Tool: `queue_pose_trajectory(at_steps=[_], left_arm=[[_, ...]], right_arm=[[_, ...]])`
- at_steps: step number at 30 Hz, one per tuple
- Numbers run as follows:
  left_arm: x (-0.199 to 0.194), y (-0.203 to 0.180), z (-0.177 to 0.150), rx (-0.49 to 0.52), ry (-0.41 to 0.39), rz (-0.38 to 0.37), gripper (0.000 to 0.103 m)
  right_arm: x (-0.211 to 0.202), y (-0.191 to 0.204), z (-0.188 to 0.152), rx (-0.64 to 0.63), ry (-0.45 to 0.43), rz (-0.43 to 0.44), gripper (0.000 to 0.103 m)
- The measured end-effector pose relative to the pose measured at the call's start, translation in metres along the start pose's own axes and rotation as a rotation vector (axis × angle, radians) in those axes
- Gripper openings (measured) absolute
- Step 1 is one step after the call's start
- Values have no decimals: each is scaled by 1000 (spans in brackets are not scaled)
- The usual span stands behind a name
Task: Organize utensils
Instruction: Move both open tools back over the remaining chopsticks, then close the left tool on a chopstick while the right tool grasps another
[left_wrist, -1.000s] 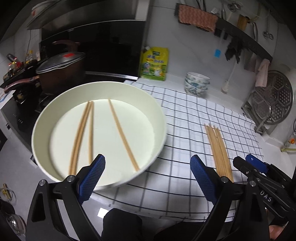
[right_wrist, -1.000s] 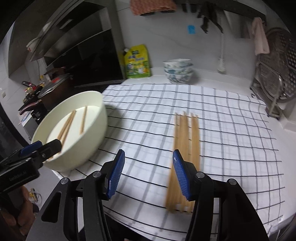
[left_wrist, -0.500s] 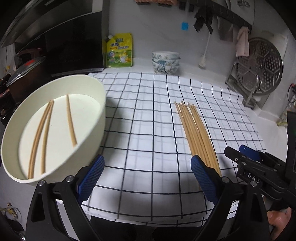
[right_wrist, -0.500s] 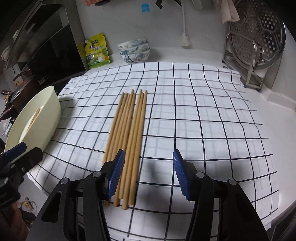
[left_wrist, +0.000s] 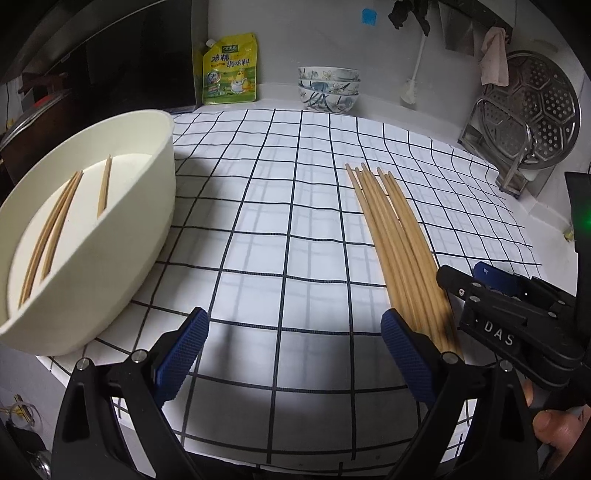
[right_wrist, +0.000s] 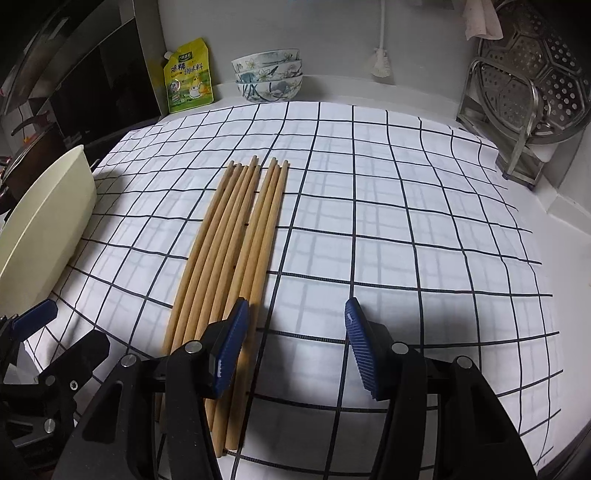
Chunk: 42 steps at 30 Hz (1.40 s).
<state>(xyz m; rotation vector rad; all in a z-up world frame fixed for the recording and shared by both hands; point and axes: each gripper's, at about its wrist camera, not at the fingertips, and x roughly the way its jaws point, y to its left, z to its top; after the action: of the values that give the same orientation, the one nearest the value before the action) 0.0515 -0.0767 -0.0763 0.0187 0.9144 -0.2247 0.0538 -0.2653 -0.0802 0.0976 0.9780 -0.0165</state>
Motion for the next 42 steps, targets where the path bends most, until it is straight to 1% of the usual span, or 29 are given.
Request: queue_pose_trajectory(at_steps=[6,10,15,21,24,30,37,40,42], left_arm=[[5,-2,0,-3,-4,24,93],[8,-6,4,-10,-3,24,93],[18,-14,11,-22,-6,22,93],[30,-27,16,6,-2,43,93],[36,-32,18,14,10,41,93],[39,-39,18,29,7,54,95],[38,-31,14,7,1,72,97],[38,-28,12,4,12,71,96],[39,-28,10,22,19,93,97]], right_arm=[[1,-3,-3,-18,4,-11,52],[0,-14,-3,11,0,-4,52],[-1,-25,-3,26,-7,-19,52],[-3,-41,-3,60,-9,-20,52],[-5,-47,-3,78,-17,-15,52],[-6,-48,-3,80,-22,-1,52],[-4,-45,-3,68,-17,5,52],[-4,-44,-3,65,-16,7,52],[-4,-44,-3,64,-17,8,52]])
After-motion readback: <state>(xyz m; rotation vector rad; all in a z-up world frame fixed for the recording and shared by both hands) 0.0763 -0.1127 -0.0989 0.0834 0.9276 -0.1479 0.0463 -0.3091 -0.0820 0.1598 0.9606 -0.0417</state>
